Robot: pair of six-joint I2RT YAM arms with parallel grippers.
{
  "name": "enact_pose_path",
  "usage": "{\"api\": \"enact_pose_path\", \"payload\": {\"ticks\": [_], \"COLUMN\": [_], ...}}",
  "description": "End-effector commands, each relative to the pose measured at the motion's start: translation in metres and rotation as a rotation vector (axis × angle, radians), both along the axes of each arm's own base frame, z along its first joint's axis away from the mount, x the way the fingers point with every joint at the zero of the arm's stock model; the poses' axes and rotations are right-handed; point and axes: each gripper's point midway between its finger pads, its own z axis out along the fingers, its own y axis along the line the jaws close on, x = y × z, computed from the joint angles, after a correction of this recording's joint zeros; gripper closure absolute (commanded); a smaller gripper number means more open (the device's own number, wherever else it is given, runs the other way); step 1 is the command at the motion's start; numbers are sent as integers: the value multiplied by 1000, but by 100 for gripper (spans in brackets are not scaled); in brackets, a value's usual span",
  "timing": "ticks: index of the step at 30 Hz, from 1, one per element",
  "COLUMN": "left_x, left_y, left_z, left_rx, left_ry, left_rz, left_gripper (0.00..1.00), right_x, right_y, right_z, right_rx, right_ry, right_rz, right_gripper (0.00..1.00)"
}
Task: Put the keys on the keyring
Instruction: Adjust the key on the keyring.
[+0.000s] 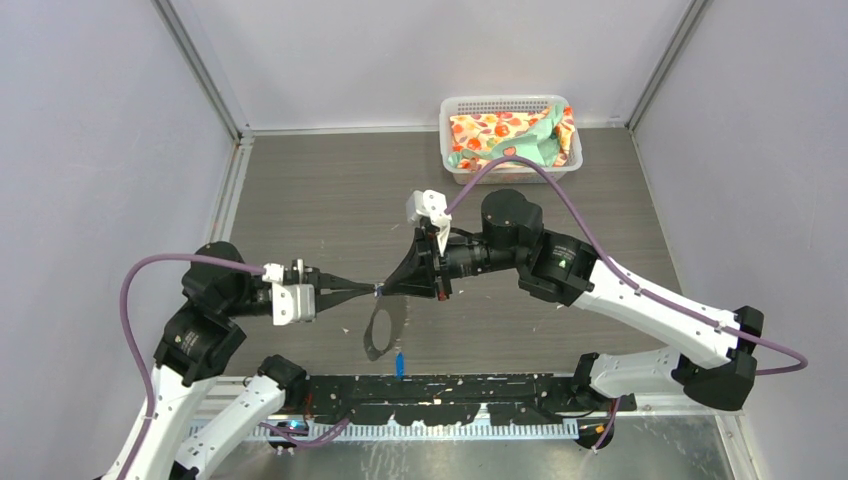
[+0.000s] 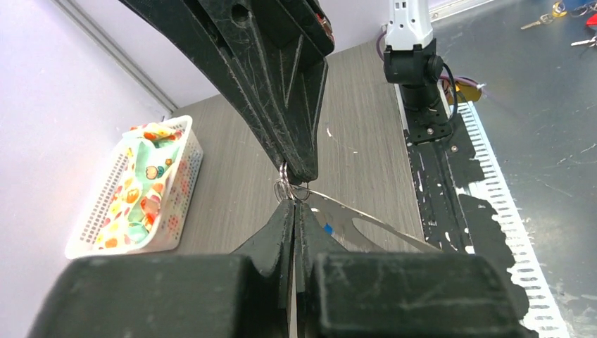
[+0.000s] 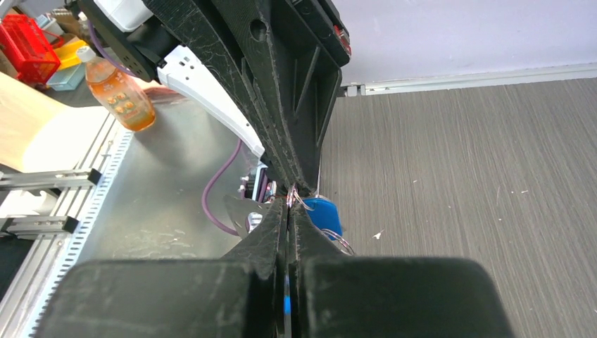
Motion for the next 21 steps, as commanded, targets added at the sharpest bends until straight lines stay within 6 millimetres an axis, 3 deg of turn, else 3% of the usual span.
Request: {"api": "enact_pose_path", "payload": {"ticks": [1,8,13,21], "left_x": [-5,-25,-27,-2], "left_y": [0,-1,0,5], "left_z": [2,-6,-9,16], "left_rx": [-15,-4,10,-32], "left_ry": [-80,-69,5,71], "left_rz": [-31,-135,-129,55], "left_gripper": [99,98,62,60], "right_x": [0,6,7,5], "right_y": [-4,-1,-2,-6], "right_z": [41,47,46,42], "right_rx": [150,211,229,231], "right_ry": [-51,-41,-34,-36], "right_rz": [-30,-65,-83,-88], "right_gripper": [99,99,99,99]}}
